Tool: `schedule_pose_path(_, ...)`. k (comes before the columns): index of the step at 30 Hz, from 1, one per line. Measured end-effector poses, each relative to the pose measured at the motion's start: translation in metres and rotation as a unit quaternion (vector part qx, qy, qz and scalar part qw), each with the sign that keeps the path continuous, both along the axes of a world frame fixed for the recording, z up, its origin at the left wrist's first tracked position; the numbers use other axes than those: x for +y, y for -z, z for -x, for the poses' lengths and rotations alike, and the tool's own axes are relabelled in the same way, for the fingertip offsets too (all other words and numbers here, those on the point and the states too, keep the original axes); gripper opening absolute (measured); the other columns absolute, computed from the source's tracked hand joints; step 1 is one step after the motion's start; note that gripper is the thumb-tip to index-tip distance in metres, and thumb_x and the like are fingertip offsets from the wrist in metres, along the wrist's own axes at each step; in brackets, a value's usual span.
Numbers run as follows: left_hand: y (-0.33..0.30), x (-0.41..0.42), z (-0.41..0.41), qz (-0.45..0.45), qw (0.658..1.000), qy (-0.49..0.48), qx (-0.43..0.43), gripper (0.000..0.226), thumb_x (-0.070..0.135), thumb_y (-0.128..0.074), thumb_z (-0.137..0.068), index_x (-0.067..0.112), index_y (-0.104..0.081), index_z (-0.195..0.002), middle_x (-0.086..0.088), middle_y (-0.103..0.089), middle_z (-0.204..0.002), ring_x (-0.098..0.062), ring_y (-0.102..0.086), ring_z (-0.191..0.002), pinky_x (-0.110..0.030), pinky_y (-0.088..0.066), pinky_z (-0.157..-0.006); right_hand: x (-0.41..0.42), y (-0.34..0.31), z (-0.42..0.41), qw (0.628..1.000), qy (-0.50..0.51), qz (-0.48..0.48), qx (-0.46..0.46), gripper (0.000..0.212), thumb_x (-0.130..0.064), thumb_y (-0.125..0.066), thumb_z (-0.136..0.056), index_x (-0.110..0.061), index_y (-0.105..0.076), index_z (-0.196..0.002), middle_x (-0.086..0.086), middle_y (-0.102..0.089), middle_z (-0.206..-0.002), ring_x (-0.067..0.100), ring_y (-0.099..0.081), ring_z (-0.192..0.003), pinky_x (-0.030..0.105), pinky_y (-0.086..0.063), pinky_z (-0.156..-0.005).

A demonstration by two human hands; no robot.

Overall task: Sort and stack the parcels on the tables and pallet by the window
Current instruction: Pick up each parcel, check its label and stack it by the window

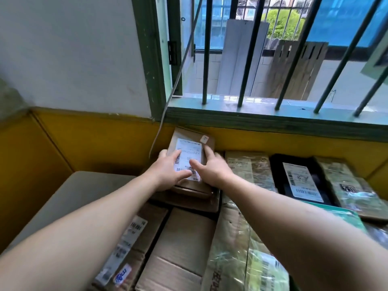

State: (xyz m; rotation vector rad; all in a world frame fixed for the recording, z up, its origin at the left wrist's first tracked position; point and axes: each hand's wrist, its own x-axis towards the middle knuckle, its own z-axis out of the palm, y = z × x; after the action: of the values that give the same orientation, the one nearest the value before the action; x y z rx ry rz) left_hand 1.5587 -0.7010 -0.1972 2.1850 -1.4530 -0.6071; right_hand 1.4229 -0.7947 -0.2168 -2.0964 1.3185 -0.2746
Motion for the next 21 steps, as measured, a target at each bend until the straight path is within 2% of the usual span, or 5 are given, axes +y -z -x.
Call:
schedule_pose_path(4, -0.034, 0.016, 0.011, 0.032, 0.999, 0.013, 0.011, 0.085, 0.036, -0.070, -0.085, 0.023, -0.020, -0.152, -0.005, -0.021, -0.146, -0.021, -0.043, -0.128, -0.034, -0.038, -0.106, 0.020, -0.034, 0.008, 0.993, 0.010, 0.022, -0.119, 0.072, -0.047, -0.059, -0.093, -0.034, -0.022, -0.153, 0.005, -0.036, -0.149, 0.022, -0.048, -0.127, 0.032, -0.042, -0.099)
schedule_pose_path(8, -0.070, 0.041, 0.029, 0.078, 0.995, 0.037, 0.044, 0.084, 0.031, -0.071, -0.084, 0.025, -0.021, -0.152, -0.003, -0.019, -0.145, -0.022, -0.042, -0.130, -0.037, -0.040, -0.108, 0.044, -0.081, 0.030, 0.986, 0.026, 0.054, -0.156, 0.072, -0.038, -0.061, -0.095, -0.030, -0.020, -0.154, 0.006, -0.027, -0.151, 0.017, -0.052, -0.120, 0.019, -0.041, -0.083)
schedule_pose_path(13, -0.103, 0.082, 0.060, 0.092, 0.991, 0.094, 0.019, 0.082, 0.040, -0.067, -0.086, 0.033, -0.018, -0.151, 0.000, -0.003, -0.156, -0.025, -0.033, -0.137, -0.043, -0.037, -0.111, 0.092, -0.123, 0.067, 0.987, 0.055, 0.085, -0.127, 0.075, -0.046, -0.058, -0.094, -0.036, -0.015, -0.155, 0.009, -0.024, -0.151, 0.025, -0.056, -0.118, 0.038, -0.051, -0.100)
schedule_pose_path(16, -0.116, 0.109, 0.085, 0.082, 0.989, 0.124, 0.005, 0.080, 0.040, -0.064, -0.088, 0.033, -0.016, -0.152, -0.001, 0.011, -0.159, -0.027, -0.031, -0.139, -0.039, -0.036, -0.112, 0.126, -0.136, 0.096, 0.988, 0.080, 0.097, -0.092, 0.074, -0.050, -0.054, -0.095, -0.038, -0.014, -0.155, 0.011, -0.024, -0.151, 0.028, -0.055, -0.121, 0.039, -0.049, -0.102)
schedule_pose_path(21, -0.133, 0.141, 0.145, 0.072, 0.980, 0.183, -0.012, 0.083, 0.045, -0.063, -0.086, 0.034, -0.014, -0.152, -0.001, 0.016, -0.158, -0.028, -0.025, -0.142, -0.043, -0.031, -0.115, 0.183, -0.160, 0.162, 0.983, 0.141, 0.104, -0.052, 0.074, -0.053, -0.049, -0.097, -0.035, -0.009, -0.157, 0.012, -0.026, -0.147, 0.030, -0.051, -0.124, 0.041, -0.045, -0.105)
